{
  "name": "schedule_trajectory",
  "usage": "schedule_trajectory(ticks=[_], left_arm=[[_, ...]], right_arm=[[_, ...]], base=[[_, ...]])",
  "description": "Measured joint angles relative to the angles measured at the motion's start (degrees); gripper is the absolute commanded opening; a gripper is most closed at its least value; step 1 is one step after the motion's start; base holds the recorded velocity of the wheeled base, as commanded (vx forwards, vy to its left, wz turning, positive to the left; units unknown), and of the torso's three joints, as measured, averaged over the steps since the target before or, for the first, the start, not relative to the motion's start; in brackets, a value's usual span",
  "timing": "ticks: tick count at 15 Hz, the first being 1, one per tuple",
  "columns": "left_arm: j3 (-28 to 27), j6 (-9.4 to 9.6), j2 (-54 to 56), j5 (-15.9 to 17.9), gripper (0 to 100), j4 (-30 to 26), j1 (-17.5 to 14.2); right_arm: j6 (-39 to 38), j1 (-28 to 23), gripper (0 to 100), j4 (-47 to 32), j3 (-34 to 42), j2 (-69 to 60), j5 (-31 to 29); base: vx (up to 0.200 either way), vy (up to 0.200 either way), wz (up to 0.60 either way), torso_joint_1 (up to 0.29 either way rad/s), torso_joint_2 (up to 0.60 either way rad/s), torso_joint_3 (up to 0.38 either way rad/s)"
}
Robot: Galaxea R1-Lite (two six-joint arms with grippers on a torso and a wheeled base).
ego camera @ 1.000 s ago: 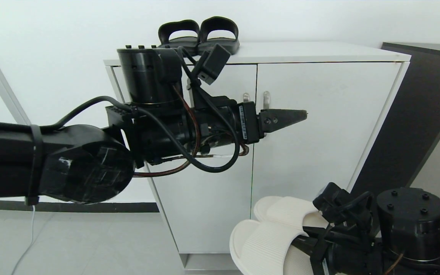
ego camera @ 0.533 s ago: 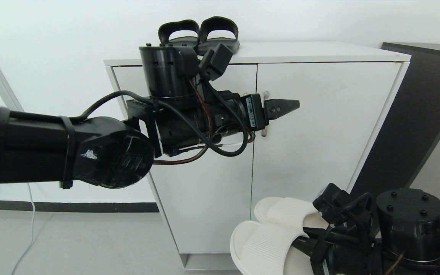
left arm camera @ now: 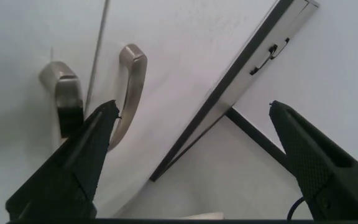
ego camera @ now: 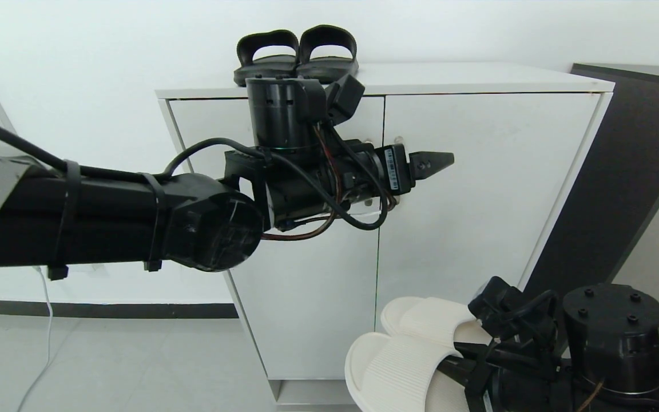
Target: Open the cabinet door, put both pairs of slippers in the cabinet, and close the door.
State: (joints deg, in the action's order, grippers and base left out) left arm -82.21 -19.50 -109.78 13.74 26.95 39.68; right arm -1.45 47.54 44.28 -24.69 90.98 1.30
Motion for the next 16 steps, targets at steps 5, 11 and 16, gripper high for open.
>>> schedule_trajectory(ticks=[5, 11, 16], left_arm=[[-1.69, -0.12, -1.58, -0.15, 0, -0.09, -0.13], [0.51, -0.15, -0.56, 0.05, 0, 0.41, 0.11], [7.72, -0.26, 3.52, 0.40, 0, 3.34, 1.90]], right_arm=[[-0.02, 0.00, 0, -0.05, 0.00, 0.00, 0.04], [-0.02, 0.94, 0, -0.05, 0.46, -0.07, 0.55], [0.83, 1.54, 0, 2.57, 4.00, -2.01, 9.20]], base=[[0.000, 0.000, 0.00, 0.000, 0.00, 0.000], [0.000, 0.000, 0.00, 0.000, 0.00, 0.000], [0.000, 0.000, 0.00, 0.000, 0.00, 0.000]])
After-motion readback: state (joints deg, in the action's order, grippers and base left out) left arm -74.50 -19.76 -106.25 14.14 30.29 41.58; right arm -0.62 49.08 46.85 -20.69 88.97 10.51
